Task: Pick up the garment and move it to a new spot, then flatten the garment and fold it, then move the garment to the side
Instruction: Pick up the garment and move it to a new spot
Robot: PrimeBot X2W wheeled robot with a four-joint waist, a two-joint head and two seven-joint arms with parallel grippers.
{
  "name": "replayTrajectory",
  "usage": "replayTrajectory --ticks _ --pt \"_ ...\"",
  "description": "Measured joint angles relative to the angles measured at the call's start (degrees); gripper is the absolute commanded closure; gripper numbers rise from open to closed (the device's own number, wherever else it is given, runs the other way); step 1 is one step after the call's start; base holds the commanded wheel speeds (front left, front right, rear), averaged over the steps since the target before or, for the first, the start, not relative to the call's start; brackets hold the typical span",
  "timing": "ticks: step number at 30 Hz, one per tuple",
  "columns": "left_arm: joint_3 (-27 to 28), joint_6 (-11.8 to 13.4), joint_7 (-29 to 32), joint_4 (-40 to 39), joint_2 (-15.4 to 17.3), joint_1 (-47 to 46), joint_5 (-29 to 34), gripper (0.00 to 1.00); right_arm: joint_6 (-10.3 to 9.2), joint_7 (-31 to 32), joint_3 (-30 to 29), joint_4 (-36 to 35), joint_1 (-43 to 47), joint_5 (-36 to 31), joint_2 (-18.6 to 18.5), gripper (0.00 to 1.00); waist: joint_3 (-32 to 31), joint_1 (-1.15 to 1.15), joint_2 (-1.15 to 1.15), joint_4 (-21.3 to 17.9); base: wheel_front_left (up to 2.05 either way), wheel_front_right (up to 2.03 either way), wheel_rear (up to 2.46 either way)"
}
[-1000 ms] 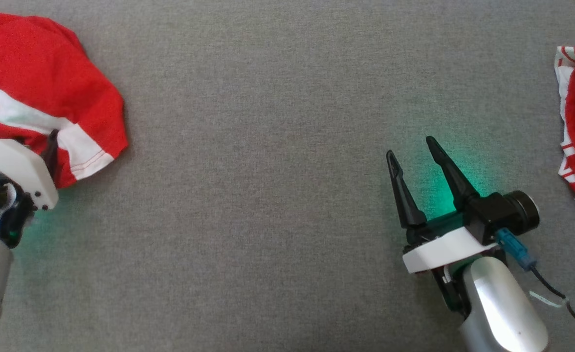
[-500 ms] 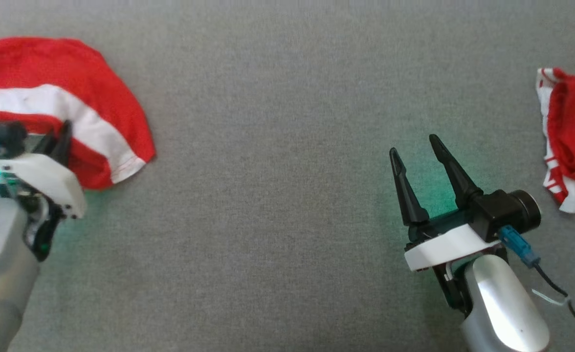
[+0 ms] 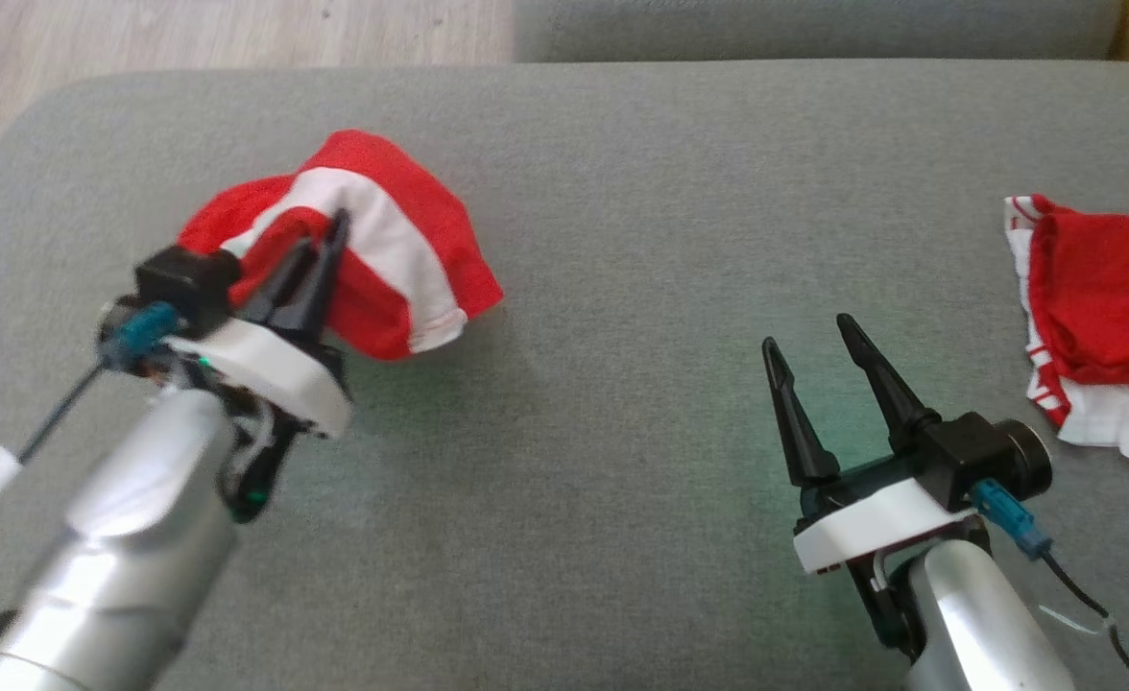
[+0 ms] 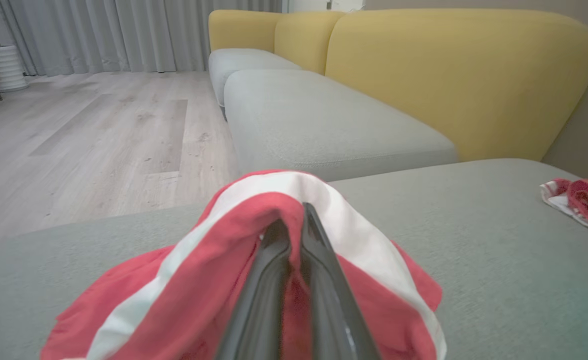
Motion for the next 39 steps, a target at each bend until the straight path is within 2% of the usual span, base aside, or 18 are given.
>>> replayTrajectory --ticks 14,24,25,26,35,39 --pt "-0.85 4.75 -3.13 -5.34 -13.17 2.26 0.78 1.0 0.0 0.0 -0.23 -0.4 1.53 0.59 0.01 0.0 -1.33 0.0 0.0 -4.37 0.0 0.0 0.0" --pt "-2.55 6.73 -3.61 -2.8 -18.13 3.21 3.27 1.0 0.0 0.0 0.32 -0.7 1.52 1.77 0.01 0.0 -0.67 0.01 0.0 -8.6 0.0 0.0 0.0" --pt "-2.75 6.77 -3.61 -2.47 -18.34 3.28 3.1 0.73 0.0 0.0 0.38 -0.71 1.51 1.87 0.01 0.0 -0.57 0.01 0.0 -8.99 0.0 0.0 0.0" --pt "-2.9 6.88 -3.61 -2.32 -18.49 3.3 3.14 0.0 0.0 0.01 0.37 -0.71 1.51 1.91 0.01 0.0 -0.49 0.01 0.0 -9.33 0.0 0.0 0.0" --pt "-3.72 7.17 -3.63 -2.15 -18.83 3.29 4.48 0.0 0.0 0.0 -0.91 -0.73 1.53 2.35 0.01 0.0 -0.76 0.01 0.0 -9.66 0.0 0.0 0.0" --pt "-1.85 7.26 -3.64 -3.81 -17.23 3.3 6.3 0.0 0.0 0.0 -2.56 -0.77 1.87 2.33 0.02 0.0 -1.46 0.01 0.0 -8.26 0.0 0.0 0.0"
